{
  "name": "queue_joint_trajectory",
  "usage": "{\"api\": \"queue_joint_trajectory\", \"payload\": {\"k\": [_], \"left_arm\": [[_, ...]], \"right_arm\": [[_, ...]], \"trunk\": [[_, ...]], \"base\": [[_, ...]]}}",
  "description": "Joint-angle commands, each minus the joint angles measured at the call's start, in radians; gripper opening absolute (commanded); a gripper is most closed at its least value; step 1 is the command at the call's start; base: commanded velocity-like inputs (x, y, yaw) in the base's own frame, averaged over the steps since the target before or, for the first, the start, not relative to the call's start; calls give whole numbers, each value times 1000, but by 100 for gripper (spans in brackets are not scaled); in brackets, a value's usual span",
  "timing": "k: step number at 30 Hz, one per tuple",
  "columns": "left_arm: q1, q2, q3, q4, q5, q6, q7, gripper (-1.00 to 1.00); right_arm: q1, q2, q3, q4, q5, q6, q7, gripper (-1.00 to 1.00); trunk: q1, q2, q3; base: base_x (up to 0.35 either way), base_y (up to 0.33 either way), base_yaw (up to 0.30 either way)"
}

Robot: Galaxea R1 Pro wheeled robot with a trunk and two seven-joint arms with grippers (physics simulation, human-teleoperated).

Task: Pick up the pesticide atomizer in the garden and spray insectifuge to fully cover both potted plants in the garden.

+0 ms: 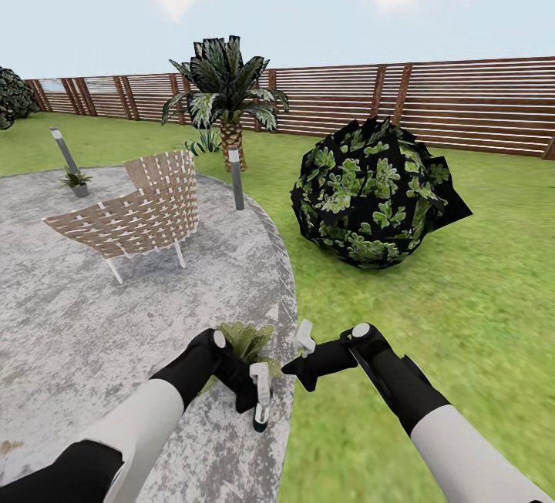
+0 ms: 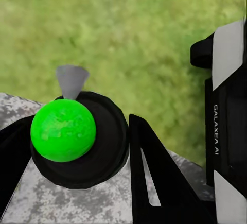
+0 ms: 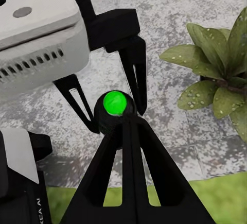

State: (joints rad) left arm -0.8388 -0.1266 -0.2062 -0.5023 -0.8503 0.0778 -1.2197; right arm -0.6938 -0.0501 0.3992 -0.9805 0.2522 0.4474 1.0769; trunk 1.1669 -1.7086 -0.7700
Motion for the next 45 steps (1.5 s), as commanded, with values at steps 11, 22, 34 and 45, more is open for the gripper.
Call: {"api": "queue_joint_trajectory", "payload": {"k": [11, 22, 34, 45], "left_arm": [[0, -15, -2, -62, -1, 11, -61, -100], [0, -30, -2, -64, -1, 13, -63, -100], [0, -48, -2, -85, -2, 15, -64, -100], [0, -46, -1, -84, -5, 14, -64, -100]], "right_arm": [[-1, -1, 1, -3, 2, 8, 3, -100], [-1, 0, 1, -3, 2, 8, 3, -100], [0, 1, 1, -3, 2, 8, 3, -100], [0, -1, 1, -3, 2, 8, 3, -100]], "trunk": [[0, 0, -1], [0, 0, -1], [0, 0, -1], [0, 0, -1]], "base": [[0, 0, 0], [0, 0, 0], [0, 0, 0], [0, 0, 0]]}}
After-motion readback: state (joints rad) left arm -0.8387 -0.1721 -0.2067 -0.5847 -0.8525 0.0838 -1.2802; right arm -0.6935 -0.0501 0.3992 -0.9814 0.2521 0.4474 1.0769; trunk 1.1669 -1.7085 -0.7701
